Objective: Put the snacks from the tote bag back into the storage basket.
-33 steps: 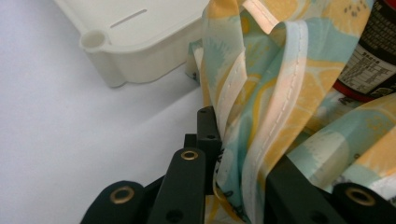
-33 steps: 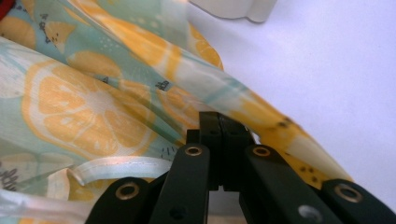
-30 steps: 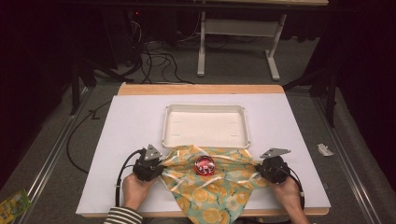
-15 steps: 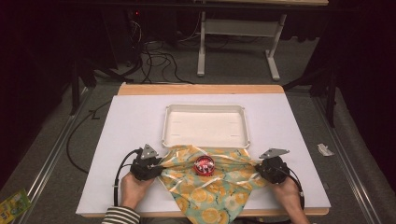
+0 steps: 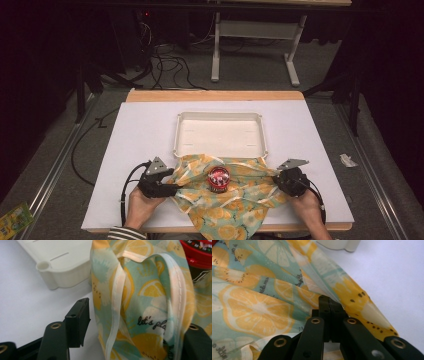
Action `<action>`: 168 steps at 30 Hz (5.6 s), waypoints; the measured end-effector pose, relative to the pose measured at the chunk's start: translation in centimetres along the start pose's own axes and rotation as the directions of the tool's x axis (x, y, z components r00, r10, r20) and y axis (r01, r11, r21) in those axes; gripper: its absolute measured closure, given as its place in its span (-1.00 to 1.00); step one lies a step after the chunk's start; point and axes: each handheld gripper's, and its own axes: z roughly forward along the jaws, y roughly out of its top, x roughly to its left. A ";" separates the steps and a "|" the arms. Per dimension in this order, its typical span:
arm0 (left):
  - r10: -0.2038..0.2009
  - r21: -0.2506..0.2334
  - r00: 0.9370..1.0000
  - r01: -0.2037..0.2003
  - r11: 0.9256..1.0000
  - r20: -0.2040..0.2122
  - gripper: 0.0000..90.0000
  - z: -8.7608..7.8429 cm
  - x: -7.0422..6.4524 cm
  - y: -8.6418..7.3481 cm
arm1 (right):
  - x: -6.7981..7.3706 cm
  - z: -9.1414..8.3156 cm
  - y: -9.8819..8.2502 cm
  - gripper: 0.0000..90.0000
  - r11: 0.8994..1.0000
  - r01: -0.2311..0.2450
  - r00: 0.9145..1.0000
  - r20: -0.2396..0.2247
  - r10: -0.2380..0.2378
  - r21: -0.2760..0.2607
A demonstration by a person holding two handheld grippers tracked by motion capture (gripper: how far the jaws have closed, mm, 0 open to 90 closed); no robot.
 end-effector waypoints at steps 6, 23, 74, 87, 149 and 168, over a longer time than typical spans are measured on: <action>0.012 -0.017 1.000 -0.012 1.000 -0.025 -0.41 0.5 -1.1 0.6 | 0.0 0.0 0.0 1.00 1.000 0.001 1.000 -0.001 -0.001 0.000; 0.023 -0.095 0.998 -0.028 0.995 -0.054 -0.05 -0.5 -2.0 3.0 | 0.0 0.0 0.0 1.00 1.000 0.002 1.000 -0.004 -0.002 0.003; -0.008 0.012 1.000 0.009 1.000 -0.025 0.99 2.8 -1.3 -0.6 | 3.1 0.5 6.0 0.90 0.987 0.089 0.986 -0.125 -0.106 -0.136; 0.003 -0.011 0.999 -0.003 1.000 -0.035 0.99 3.1 -0.8 -1.6 | 1.8 3.2 3.8 1.00 0.996 0.032 0.991 -0.130 -0.042 -0.079; 0.011 -0.109 0.997 -0.019 0.994 -0.075 0.00 2.3 -1.2 -2.2 | 9.2 -0.4 7.2 -0.33 0.925 0.157 0.898 -0.339 -0.280 -0.347; 0.007 -0.117 0.997 -0.015 0.993 -0.071 -0.02 2.2 -1.1 -2.2 | 10.6 1.8 7.9 -0.51 0.932 0.213 0.889 -0.337 -0.309 -0.292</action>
